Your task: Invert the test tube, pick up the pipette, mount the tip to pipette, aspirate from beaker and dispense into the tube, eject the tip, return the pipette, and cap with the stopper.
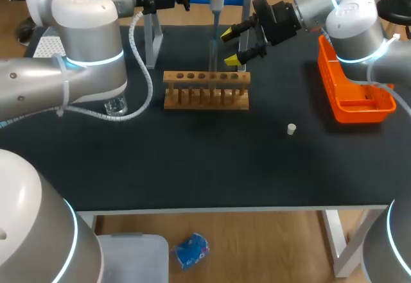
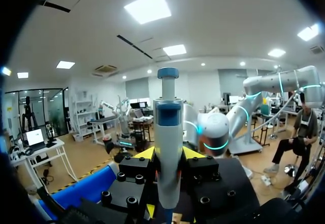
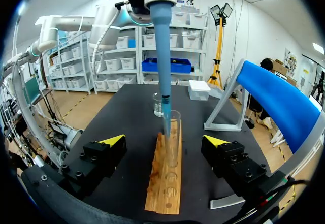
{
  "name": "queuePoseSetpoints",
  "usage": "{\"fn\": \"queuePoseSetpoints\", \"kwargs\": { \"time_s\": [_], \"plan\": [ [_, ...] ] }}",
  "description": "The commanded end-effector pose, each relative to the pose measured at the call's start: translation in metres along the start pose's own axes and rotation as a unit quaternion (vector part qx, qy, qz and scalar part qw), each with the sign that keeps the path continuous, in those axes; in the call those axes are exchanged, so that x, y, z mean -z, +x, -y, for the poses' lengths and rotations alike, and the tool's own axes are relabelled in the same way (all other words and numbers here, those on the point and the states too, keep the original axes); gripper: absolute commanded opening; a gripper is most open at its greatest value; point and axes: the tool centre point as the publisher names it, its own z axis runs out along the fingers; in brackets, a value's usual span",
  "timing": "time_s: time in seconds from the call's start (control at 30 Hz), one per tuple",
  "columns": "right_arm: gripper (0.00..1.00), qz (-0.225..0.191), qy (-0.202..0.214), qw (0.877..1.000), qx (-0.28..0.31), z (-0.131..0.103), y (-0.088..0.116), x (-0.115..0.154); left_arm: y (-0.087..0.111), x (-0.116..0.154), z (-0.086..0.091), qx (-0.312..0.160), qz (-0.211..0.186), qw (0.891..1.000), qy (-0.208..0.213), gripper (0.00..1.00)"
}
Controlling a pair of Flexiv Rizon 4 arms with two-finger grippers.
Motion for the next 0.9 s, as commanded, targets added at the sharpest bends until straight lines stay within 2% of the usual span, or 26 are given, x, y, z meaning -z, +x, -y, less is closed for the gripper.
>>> {"fn": "queuePoseSetpoints", "kwargs": {
  "time_s": [0.03,0.5,0.9],
  "plan": [
    [1.00,-0.001,0.002,1.000,0.000,-0.001,0.000,0.001,0.000,-0.002,-0.005,0.001,0.001,1.000,0.004,0.00],
    [1.00,-0.001,0.002,1.000,0.000,-0.001,0.000,0.001,0.000,-0.004,-0.016,0.010,0.004,1.000,0.004,0.00],
    [1.00,-0.001,0.002,1.000,0.000,-0.001,0.000,0.001,0.000,-0.005,-0.018,0.009,0.007,1.000,0.010,0.00]
  ]
}}
